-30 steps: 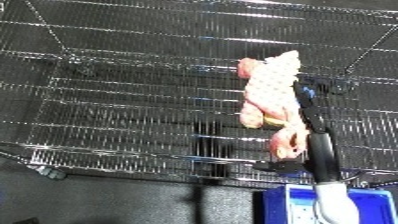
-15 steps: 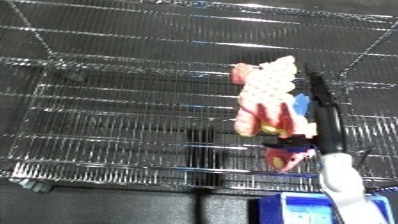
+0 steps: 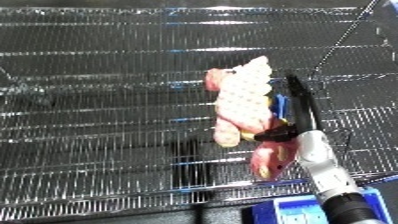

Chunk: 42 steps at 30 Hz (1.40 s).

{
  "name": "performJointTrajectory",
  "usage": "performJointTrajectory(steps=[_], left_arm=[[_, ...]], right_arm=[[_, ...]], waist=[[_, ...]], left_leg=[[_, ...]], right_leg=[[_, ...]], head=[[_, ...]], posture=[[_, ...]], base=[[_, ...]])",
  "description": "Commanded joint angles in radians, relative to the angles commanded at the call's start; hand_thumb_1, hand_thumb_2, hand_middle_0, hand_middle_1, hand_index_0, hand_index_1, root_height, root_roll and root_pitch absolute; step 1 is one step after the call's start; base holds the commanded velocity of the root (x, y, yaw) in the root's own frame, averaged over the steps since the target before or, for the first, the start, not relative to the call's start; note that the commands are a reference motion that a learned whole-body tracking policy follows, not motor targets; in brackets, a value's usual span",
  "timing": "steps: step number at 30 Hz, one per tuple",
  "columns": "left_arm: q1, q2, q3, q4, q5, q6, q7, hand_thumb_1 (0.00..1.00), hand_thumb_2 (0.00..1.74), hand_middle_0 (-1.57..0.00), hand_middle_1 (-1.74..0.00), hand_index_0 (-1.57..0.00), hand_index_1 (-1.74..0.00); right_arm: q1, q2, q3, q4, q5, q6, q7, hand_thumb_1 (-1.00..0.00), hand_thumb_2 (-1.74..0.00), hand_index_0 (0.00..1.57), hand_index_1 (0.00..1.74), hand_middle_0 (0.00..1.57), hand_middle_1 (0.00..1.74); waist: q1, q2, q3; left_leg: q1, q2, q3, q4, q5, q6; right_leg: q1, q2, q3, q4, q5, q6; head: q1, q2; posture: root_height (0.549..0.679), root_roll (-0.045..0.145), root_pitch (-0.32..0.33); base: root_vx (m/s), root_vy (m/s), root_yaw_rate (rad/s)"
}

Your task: Pick up the object and place it into the box

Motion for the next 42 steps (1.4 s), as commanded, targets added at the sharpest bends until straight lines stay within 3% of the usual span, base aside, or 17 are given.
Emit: performJointTrajectory(steps=[9,17,27,36,42], left_arm=[[0.0,0.0,-0.025,0.001,-0.009,0.004,-0.009,1.0,1.74,-1.57,-1.74,-1.57,-1.74],[-0.001,-0.01,-0.005,0.015,-0.004,0.0,0.004,1.0,1.74,-1.57,-1.74,-1.57,-1.74],[0.003,-0.01,0.015,0.038,-0.006,-0.01,0.009,1.0,1.74,-1.57,-1.74,-1.57,-1.74],[-0.001,-0.007,0.024,0.048,0.001,-0.002,0.001,1.0,1.74,-1.57,-1.74,-1.57,-1.74],[-0.009,-0.01,0.037,0.06,0.009,0.002,0.005,1.0,1.74,-1.57,-1.74,-1.57,-1.74]], right_arm=[[-0.069,0.009,0.075,0.161,0.0,0.015,0.059,0.0,0.0,0.0,0.0,0.0,0.0],[-0.018,0.051,0.058,0.16,0.022,0.017,0.073,-0.4,-0.7,0.63,0.7,0.63,0.7],[0.02,0.087,0.045,0.115,0.013,0.01,0.049,-0.9,-1.57,1.41,1.57,1.41,1.57],[0.059,0.092,0.021,0.085,0.011,0.007,0.039,-0.9,-1.57,1.41,1.57,1.41,1.57],[0.133,0.091,-0.038,-0.049,0.022,-0.022,0.001,-0.9,-1.57,1.41,1.57,1.41,1.57]], waist=[[0.006,0.018,0.0],[0.004,0.008,0.0],[0.002,-0.009,0.0],[0.001,-0.017,0.0],[-0.01,-0.028,0.0]], left_leg=[[-0.024,0.0,0.0,-0.001,0.002,-0.0039],[-0.011,0.012,0.002,-0.01,-0.003,-0.0055],[0.005,0.021,0.001,-0.011,-0.005,-0.0076],[0.007,0.021,-0.008,0.007,-0.005,-0.0056],[0.029,0.024,-0.006,0.004,-0.006,-0.0027]], right_leg=[[-0.022,-0.0015,0.0,0.004,-0.006,-0.0026],[0.0,0.0034,-0.009,-0.009,-0.011,-0.0014],[0.023,0.0052,-0.014,-0.015,-0.006,-0.0016],[0.032,0.0045,-0.016,0.0,0.001,-0.0009],[0.06,0.0032,-0.017,-0.006,0.0,0.0003]], head=[[0.003,-0.007],[-0.032,-0.019],[-0.027,-0.022],[-0.015,-0.031],[-0.005,-0.029]], posture=[[0.611,0.066,-0.021],[0.614,0.059,-0.023],[0.615,0.054,-0.04],[0.612,0.052,-0.063],[0.613,0.051,-0.083]], base=[[0.003,-0.002,0.003],[0.002,-0.017,-0.007],[-0.012,-0.009,-0.002],[-0.027,-0.008,0.029],[-0.03,-0.005,0.005]])
